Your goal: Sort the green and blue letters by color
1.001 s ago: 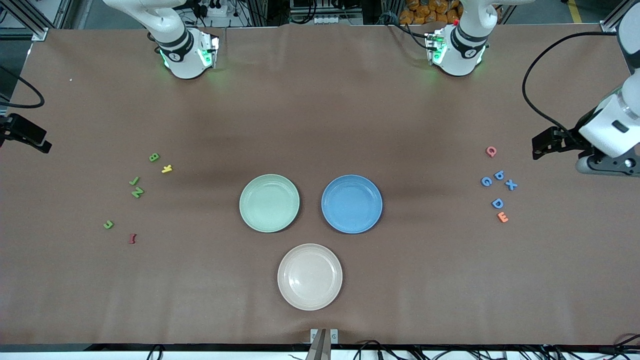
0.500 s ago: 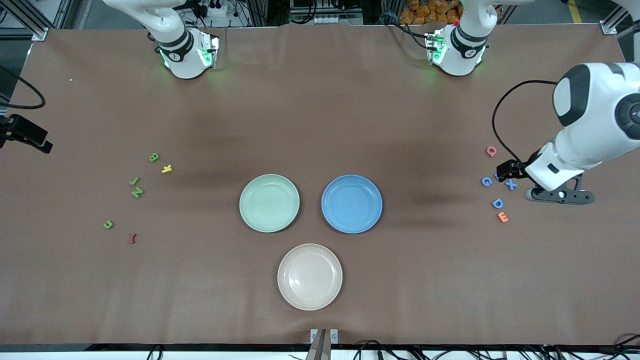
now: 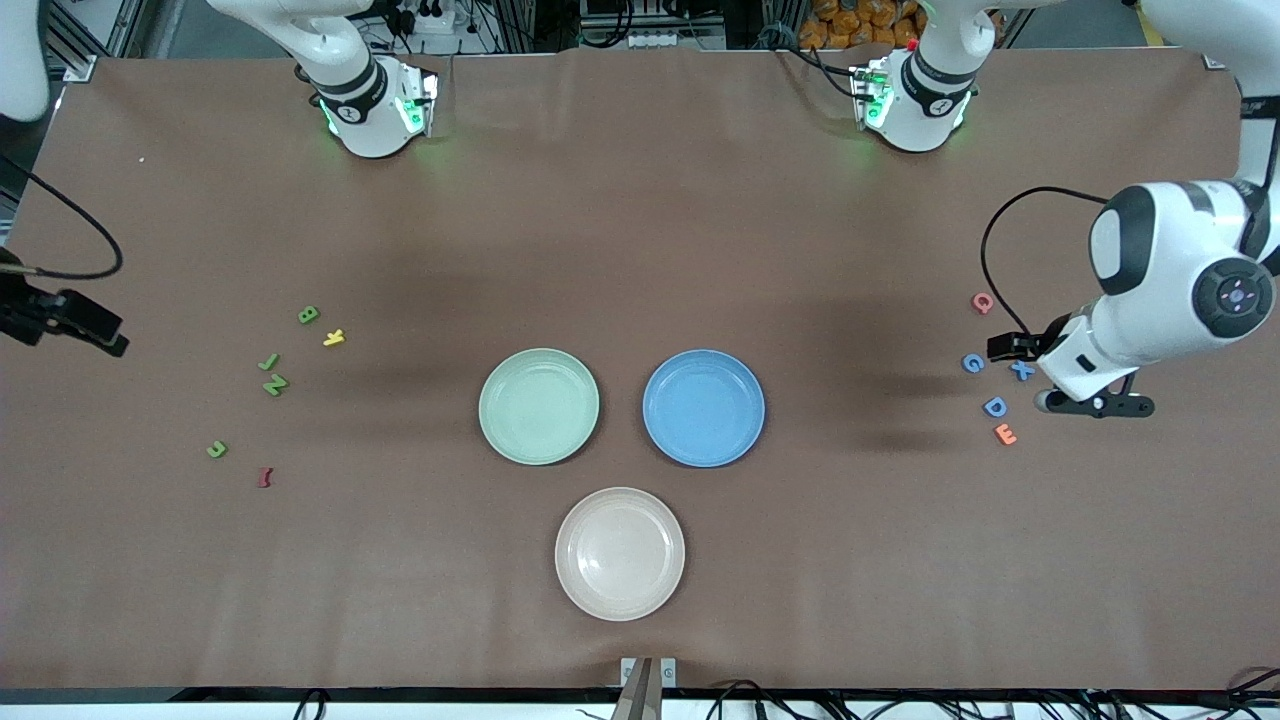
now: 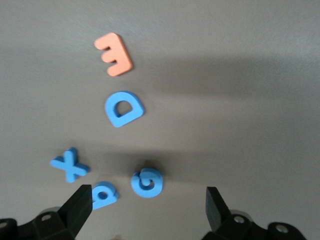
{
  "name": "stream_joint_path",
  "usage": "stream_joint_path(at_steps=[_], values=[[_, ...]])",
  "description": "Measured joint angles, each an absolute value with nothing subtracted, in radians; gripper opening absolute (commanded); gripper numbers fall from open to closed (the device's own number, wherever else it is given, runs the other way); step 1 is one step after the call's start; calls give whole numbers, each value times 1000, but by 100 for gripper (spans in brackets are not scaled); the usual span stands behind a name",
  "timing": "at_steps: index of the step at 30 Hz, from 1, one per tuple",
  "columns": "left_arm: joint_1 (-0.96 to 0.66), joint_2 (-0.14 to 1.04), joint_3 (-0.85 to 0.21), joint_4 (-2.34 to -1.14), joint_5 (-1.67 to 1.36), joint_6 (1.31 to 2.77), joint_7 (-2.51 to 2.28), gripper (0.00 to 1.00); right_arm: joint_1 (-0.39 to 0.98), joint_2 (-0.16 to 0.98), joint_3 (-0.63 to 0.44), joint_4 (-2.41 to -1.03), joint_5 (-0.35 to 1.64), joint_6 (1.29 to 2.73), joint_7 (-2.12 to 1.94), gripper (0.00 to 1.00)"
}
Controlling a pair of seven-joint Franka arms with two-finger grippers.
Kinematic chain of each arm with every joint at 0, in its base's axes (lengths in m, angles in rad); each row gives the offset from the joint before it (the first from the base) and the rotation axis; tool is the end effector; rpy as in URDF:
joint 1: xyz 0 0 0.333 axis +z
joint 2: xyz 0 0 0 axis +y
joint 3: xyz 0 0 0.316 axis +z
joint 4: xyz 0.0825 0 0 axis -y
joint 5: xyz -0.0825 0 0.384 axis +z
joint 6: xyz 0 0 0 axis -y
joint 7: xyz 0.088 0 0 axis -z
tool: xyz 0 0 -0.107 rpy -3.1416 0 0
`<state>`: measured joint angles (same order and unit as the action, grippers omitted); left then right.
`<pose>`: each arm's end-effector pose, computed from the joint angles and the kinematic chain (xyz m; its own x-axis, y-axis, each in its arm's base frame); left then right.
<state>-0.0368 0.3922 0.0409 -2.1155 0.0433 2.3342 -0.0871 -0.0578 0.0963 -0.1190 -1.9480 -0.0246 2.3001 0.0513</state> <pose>0.5592 0.0032 0.2126 0.9838 0.0607 -0.1689 0.0519 -0.9971 -0.0562 0.5948 -0.1050 0.4571 0.9459 -0.2010 0.2547 -0.2130 -0.9768 0.0203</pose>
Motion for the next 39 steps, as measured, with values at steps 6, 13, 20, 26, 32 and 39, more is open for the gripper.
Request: stream_joint_path(at_steps=[6,13,20,26,32,39], values=[[-51,431,41,-2122,43,2364,-106,100,-94,143,-120,-1960,-25,2374,46,100],[-74,459,52,-2129,43,2366,-114,100,-145,255,-121,-1960,-25,2518,14,100],[-80,463,75,-2144,70,2366,-115,100,-167,389,-122,-1957,-25,2693,4,100],[-80,463,91,-2154,80,2368,-115,100,-171,461,-122,-1937,-24,2731,4,100],[-82,463,91,-2155,80,2372,-117,100,-176,502,-122,-1913,-24,2731,4,100],[-93,463,91,-2155,80,2376,-137,100,-176,552,-121,-1893,-19,2730,4,100]])
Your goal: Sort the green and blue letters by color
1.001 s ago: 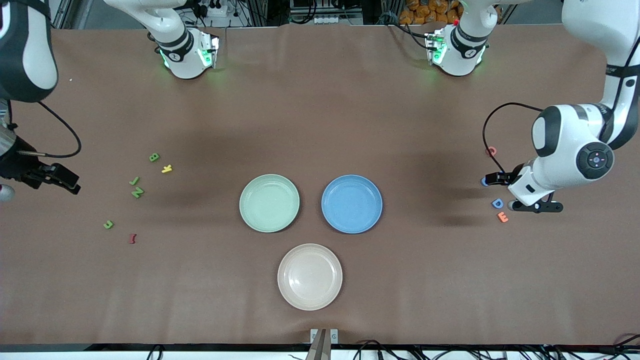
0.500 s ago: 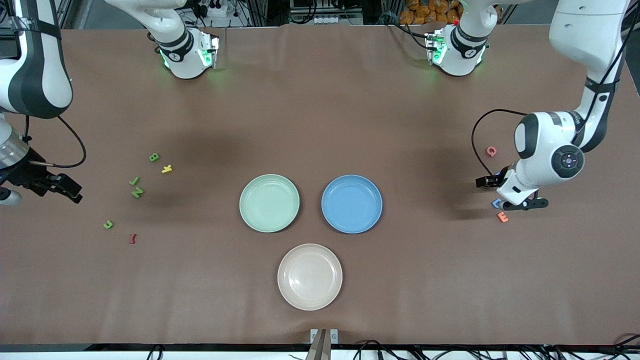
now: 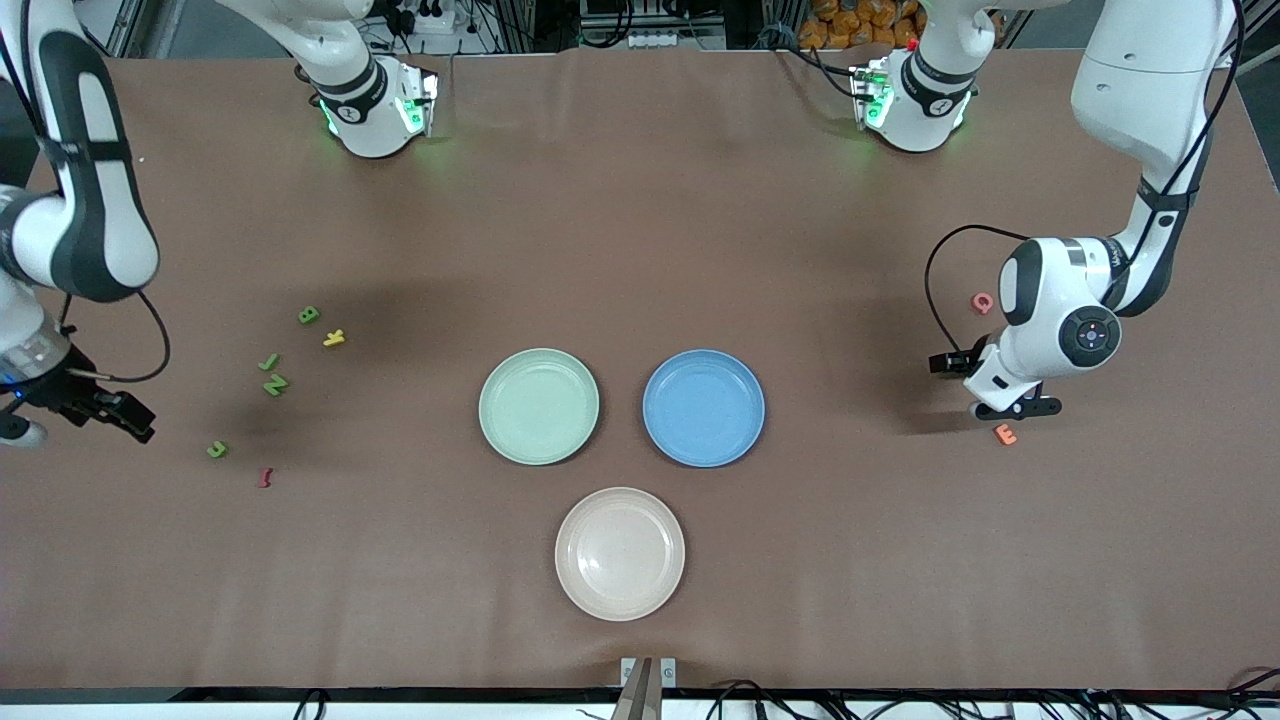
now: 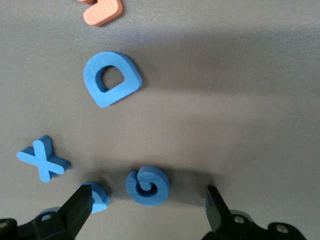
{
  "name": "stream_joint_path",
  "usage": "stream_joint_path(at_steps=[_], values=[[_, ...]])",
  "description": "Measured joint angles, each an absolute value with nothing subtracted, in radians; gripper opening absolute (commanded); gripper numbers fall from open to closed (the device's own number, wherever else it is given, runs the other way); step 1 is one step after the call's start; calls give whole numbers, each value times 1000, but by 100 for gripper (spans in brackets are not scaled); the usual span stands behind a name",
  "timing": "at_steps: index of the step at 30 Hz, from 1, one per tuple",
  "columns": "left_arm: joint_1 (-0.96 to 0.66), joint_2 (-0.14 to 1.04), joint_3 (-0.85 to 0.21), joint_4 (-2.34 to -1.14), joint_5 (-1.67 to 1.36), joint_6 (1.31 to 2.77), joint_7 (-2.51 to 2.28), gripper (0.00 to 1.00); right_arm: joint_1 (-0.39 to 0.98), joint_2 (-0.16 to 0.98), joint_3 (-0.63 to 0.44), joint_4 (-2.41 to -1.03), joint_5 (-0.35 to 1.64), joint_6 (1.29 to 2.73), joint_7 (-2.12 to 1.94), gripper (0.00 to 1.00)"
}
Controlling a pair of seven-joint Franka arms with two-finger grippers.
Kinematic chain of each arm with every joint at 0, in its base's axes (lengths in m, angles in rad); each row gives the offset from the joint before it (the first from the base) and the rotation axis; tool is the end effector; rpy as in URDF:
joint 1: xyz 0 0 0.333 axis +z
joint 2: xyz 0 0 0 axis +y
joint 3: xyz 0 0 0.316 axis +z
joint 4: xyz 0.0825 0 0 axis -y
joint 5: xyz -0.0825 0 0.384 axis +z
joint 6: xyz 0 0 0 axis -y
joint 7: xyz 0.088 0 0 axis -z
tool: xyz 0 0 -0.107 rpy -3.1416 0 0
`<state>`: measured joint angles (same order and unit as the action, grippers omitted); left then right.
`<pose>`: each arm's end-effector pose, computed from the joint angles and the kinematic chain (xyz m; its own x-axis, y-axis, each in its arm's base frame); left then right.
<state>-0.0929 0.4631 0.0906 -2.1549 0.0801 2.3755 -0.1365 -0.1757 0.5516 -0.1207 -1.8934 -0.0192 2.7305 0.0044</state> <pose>0.5385 0.0014 0.1636 0.9705 0.0764 -0.2286 0.0516 -0.9923 -0.1125 0.6335 -0.1865 0.2417 0.9301 -0.2337 0.2833 -0.2642 -0.9616 0.0742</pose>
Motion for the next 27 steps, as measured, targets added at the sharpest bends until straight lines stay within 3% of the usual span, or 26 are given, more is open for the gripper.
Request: stream_joint_path(at_steps=[7,17,27], values=[[-101,465,90,-2155,79,2408,-153,100,-176,576,-109,-1884,75,2706,-5,100],[-102,468,89,-2157,55,2443,-159,100,-182,588,-102,-1774,131,2420,-30,100],[-102,470,83,-2167,9,2469,-159,100,-219,636,-103,-1761,135,2406,-104,100]])
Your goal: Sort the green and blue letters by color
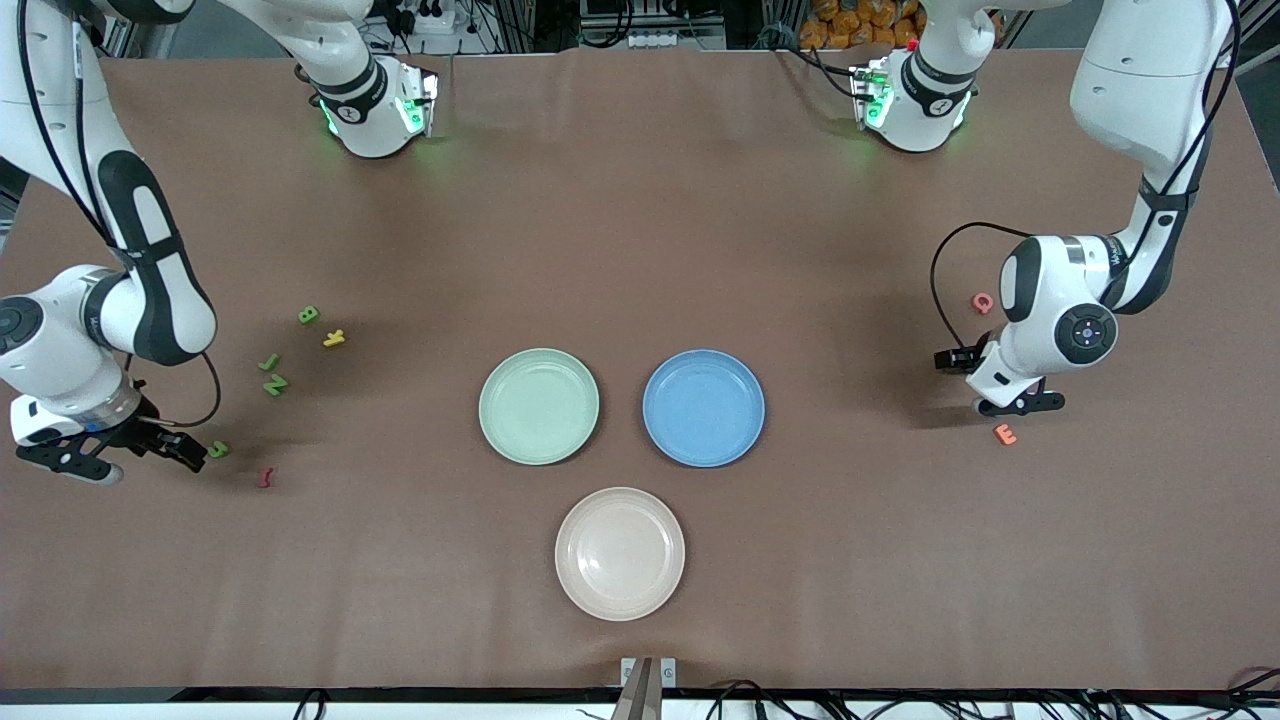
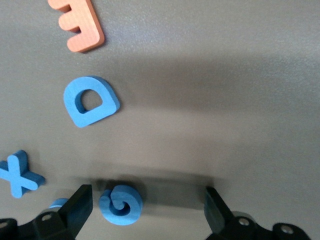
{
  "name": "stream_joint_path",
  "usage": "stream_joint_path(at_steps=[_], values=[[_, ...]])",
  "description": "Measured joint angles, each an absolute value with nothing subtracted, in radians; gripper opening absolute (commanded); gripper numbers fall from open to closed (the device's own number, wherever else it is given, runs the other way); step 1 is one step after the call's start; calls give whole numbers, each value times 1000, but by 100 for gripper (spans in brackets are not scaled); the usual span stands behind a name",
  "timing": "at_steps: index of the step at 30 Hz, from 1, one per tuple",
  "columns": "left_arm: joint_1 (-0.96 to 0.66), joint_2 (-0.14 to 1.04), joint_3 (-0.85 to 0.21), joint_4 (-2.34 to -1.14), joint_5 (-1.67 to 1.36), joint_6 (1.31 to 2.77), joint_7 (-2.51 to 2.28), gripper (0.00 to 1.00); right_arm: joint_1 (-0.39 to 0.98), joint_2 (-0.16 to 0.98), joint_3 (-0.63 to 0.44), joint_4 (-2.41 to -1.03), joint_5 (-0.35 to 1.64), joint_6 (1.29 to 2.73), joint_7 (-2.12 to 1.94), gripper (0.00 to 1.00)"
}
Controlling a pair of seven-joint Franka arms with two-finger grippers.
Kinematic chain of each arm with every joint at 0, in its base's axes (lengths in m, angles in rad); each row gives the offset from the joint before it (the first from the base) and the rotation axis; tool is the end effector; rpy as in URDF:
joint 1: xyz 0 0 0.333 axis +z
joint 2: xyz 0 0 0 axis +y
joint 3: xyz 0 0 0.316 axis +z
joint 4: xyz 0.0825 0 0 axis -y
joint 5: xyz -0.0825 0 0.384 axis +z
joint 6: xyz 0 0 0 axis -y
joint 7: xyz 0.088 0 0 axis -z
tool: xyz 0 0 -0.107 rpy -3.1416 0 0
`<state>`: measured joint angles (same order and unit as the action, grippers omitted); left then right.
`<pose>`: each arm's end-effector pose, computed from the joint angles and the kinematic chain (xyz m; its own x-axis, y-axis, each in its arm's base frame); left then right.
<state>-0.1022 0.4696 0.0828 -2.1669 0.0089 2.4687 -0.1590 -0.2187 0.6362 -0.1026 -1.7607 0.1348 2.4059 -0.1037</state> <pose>0.5437 -0.0090 0.1620 0.9790 0.1298 -0.1571 0.1205 -0.9904 -0.0675 0.6324 -0.2036 0.2074 0.9561 -0.2925 0.0161 -0.2919 -0.9560 -0.0293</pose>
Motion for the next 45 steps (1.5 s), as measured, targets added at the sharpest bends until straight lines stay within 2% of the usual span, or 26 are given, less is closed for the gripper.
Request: stream_joint_path(at_steps=[8,17,20,24,27,29,31,42,45], values=[[-102,465,81,-2178,3,2475,-160,100,-219,697,-100,-1738,135,2442,-105,100],[-102,463,80,-2183,3,2483,-160,100,-213,705,-96,-1731,135,2452,-105,99],[-102,463,80,-2184,3,2484,-160,78,-207,706,-94,-1731,135,2455,-104,98],[-103,460,78,-2184,0,2484,-161,57,-192,708,-93,-1731,135,2460,-98,98],[-103,453,78,-2187,0,2484,-161,45,-182,713,-93,-1731,136,2468,-91,98],[-102,450,79,-2189,0,2484,-161,42,-178,716,-93,-1731,136,2474,-89,98],[-101,447,81,-2190,0,2484,-161,32,-176,720,-94,-1731,136,2479,-89,98],[-102,433,81,-2193,0,2482,-161,24,-179,727,-103,-1731,133,2491,-89,98],[-107,432,77,-2192,0,2488,-168,23,-181,728,-105,-1731,132,2493,-89,95]])
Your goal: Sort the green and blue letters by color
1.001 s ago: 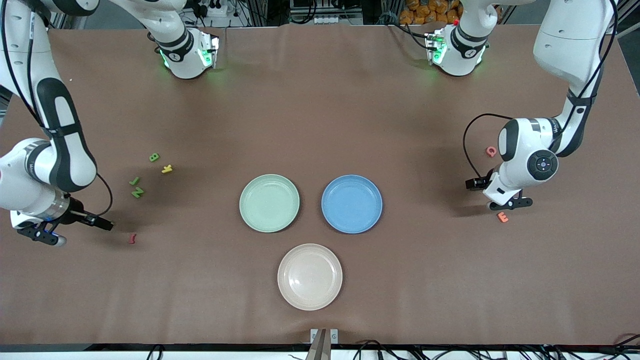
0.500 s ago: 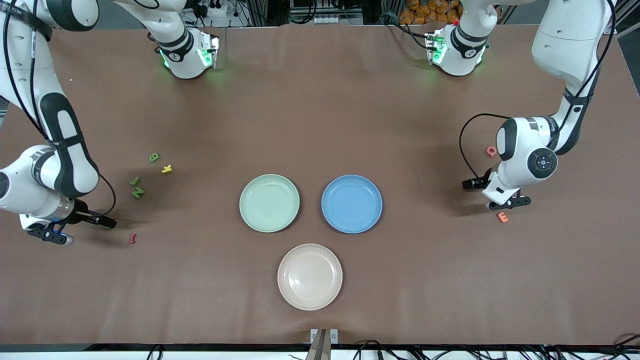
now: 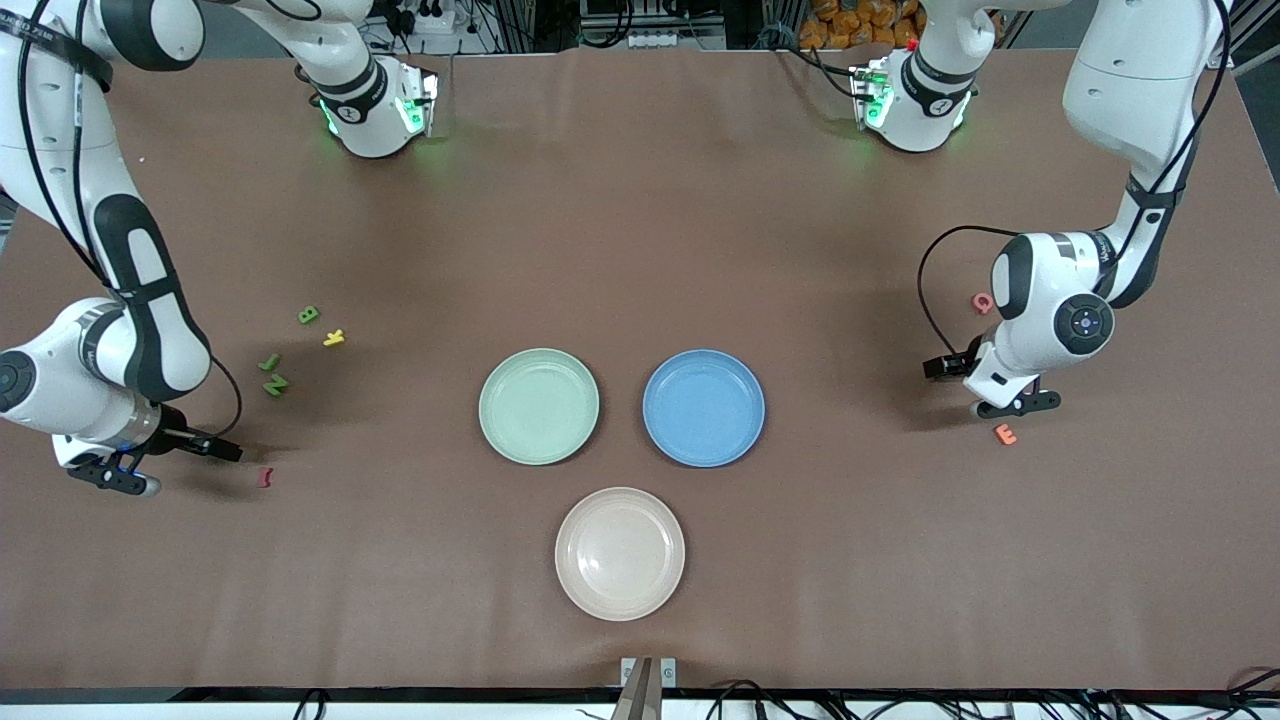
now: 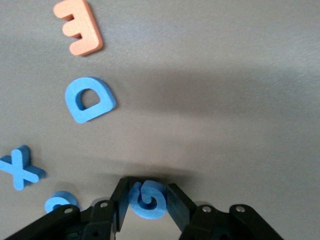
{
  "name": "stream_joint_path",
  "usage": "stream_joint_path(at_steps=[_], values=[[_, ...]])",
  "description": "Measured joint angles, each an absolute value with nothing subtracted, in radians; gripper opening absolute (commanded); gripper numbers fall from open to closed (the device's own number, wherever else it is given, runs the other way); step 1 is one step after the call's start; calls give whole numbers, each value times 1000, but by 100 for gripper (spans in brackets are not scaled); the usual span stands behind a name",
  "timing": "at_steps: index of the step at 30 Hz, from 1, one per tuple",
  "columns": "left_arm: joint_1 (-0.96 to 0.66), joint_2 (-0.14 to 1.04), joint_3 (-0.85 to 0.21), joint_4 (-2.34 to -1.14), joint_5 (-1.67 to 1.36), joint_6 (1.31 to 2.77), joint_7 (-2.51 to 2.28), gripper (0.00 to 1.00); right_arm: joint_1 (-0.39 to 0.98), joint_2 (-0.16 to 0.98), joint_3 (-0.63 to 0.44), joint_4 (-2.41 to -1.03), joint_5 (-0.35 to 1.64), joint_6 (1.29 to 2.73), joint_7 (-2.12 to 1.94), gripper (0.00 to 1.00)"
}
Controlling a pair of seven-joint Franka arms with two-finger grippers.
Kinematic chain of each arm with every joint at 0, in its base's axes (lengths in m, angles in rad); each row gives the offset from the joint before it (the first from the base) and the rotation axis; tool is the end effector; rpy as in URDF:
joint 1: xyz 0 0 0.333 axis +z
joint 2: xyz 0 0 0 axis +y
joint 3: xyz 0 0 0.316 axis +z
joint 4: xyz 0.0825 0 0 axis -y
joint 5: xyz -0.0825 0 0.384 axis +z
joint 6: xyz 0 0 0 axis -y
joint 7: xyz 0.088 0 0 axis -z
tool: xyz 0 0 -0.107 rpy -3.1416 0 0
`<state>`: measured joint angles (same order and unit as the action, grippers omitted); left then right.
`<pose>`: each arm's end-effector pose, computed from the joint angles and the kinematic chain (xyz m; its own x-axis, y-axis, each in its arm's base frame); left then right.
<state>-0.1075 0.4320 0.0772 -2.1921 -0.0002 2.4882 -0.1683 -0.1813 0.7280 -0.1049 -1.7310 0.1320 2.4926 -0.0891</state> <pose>0.5416 -0.0151 0.1753 0.9826 0.1352 -0.1270 0.1293 -0.9901 -0.0542 0.6444 -0.1840 0.1664 0.9621 -0.2696 0.0403 -0.2694 -0.9630 -0.0105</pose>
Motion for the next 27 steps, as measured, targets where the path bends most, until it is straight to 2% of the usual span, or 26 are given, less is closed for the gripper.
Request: stream_joint_path(at_steps=[4,7,8,10,14,16,21,27], values=[[-120,428,61,-2177,0,2494,-218,23,-184,730,-105,-1733,131,2504,-89,90],[-130,421,34,-2151,0,2486,-276,23,-184,731,-106,-1737,130,2517,-90,84],[-132,420,23,-2139,0,2476,-295,23,-185,731,-107,-1737,130,2518,-90,83],[-139,417,1,-2107,0,2444,-338,23,-185,730,-107,-1737,129,2520,-90,74],[-165,416,-25,-2031,0,2367,-420,23,-185,729,-107,-1739,127,2528,-90,72],[-187,416,-29,-1997,0,2337,-466,23,-185,727,-106,-1741,124,2536,-90,67],[-251,424,-32,-1945,0,2311,-590,23,-185,725,-107,-1745,120,2547,-90,45],[-321,451,-34,-1897,0,2311,-732,23,-188,724,-108,-1746,118,2556,-90,12]])
